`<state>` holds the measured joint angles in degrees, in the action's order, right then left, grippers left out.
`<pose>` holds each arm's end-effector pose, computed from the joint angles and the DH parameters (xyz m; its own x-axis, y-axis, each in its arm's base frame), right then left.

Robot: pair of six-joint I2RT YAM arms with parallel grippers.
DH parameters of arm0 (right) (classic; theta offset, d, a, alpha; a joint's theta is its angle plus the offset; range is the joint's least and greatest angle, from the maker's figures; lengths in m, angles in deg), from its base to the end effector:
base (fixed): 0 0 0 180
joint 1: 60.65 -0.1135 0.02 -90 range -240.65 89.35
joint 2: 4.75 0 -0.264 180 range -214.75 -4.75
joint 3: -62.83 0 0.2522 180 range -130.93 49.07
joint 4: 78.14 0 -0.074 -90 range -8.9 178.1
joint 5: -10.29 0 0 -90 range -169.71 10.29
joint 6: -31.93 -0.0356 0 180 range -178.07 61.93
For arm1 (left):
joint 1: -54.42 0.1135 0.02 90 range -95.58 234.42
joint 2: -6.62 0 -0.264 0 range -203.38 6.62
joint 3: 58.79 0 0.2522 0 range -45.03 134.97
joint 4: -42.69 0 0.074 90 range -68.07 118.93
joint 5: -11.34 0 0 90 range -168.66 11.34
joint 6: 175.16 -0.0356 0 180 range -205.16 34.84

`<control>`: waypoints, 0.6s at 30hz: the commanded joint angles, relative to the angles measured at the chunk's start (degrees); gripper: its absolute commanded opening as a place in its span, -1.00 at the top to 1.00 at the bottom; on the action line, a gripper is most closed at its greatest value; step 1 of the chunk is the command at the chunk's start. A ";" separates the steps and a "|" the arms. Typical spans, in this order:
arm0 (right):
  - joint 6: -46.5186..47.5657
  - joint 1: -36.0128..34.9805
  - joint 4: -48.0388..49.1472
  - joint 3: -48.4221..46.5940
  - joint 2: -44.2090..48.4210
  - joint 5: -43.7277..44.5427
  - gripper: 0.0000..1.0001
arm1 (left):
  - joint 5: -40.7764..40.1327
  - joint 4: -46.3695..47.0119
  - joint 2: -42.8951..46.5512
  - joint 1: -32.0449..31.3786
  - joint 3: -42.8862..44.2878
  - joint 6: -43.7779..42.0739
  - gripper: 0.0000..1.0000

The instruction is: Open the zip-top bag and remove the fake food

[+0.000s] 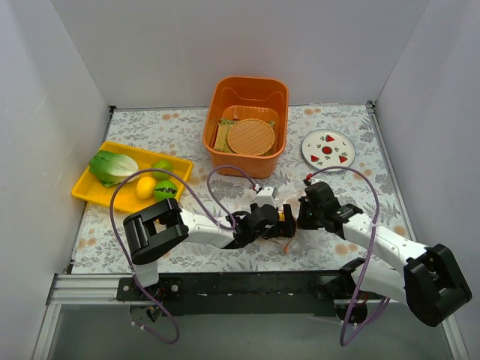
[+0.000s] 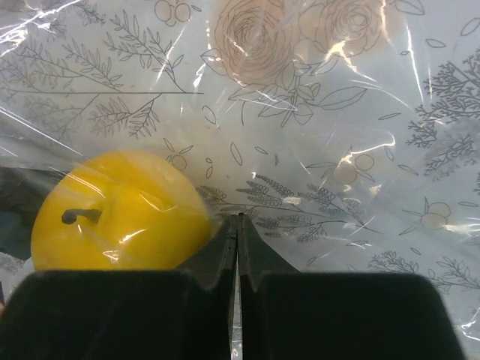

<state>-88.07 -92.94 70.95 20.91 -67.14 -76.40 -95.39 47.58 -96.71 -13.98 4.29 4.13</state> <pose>0.1721 0.1063 0.1737 -0.8234 0.0701 -0.5631 -0.1052 0.9562 0.2730 0.1426 -0.3323 0.1449 -0.8066 -0.5641 -0.1767 -0.2031 0.5451 -0.8134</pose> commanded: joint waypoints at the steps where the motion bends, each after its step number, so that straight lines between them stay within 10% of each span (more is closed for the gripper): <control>1: 0.29 -0.40 1.94 -2.42 -0.54 0.12 0.87 | -6.81 -9.33 -0.56 -0.24 3.68 -0.18 -0.75; 12: 0.03 0.91 2.64 -2.95 -2.30 4.25 0.95 | -7.79 -14.34 4.79 -0.24 2.81 0.00 -0.04; 18: -0.59 3.11 4.93 -3.04 -4.40 4.07 0.97 | -5.95 -18.39 14.02 -0.24 -1.15 1.76 -0.02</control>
<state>-87.98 -90.91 72.46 19.95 -70.49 -73.58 -101.06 32.57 -91.02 -13.96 5.32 4.83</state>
